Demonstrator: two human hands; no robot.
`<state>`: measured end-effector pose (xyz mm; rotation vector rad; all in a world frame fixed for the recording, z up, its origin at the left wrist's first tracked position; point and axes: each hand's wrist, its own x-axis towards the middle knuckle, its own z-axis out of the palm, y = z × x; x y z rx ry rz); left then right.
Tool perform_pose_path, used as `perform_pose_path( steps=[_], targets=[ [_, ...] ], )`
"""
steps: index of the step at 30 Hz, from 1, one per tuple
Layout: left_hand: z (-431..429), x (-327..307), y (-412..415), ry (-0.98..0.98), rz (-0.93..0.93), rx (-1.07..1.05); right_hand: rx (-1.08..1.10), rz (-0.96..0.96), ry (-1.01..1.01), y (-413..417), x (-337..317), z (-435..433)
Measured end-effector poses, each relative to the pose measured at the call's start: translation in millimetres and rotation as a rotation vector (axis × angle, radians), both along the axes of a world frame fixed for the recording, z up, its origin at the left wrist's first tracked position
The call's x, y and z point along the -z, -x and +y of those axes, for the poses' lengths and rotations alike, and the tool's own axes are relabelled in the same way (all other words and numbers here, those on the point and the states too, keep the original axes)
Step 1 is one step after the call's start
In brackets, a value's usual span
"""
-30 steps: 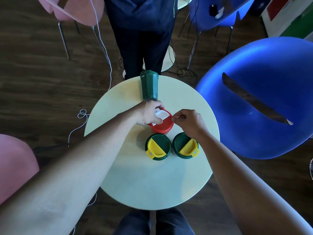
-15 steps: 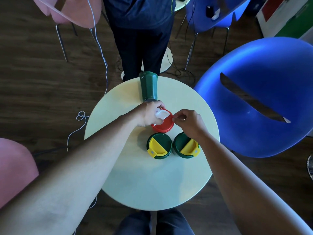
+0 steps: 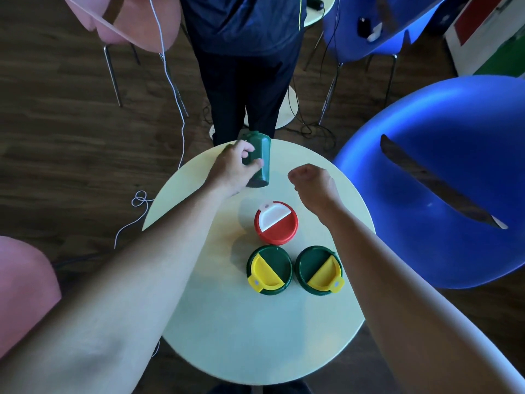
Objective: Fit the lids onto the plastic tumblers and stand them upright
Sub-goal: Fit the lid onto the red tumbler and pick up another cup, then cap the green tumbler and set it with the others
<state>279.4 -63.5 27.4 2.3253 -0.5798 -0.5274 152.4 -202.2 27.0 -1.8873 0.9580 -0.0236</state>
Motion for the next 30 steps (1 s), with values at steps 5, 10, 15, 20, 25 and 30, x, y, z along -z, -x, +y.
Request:
perform_pose_path(
  steps=[5, 10, 15, 20, 25, 30],
  targets=[
    [-15.9, 20.8, -32.2, -0.086, 0.139, -0.14, 0.039, -0.019, -0.192, -57.6, 27.6, -13.4],
    [-35.7, 36.0, -43.5, -0.124, 0.237, -0.189, -0.075, 0.072, -0.334, -87.2, 54.2, -17.6],
    [-41.2, 34.2, -38.4, -0.083, 0.236, -0.212, -0.06, 0.061, -0.359, -87.5, 59.7, -15.9],
    [-37.0, 45.9, -38.6, 0.025, 0.261, -0.203, -0.069, 0.001, -0.278, -77.0, 51.5, -16.0],
    [-30.8, 31.8, -35.9, 0.359, 0.504, -0.099, 0.162, -0.131, -0.312, -57.3, 21.4, -39.9],
    [-40.2, 6.1, -20.6, 0.504, 0.701, 0.121, 0.183, -0.181, -0.814, -26.7, -16.2, -70.5]
  ],
)
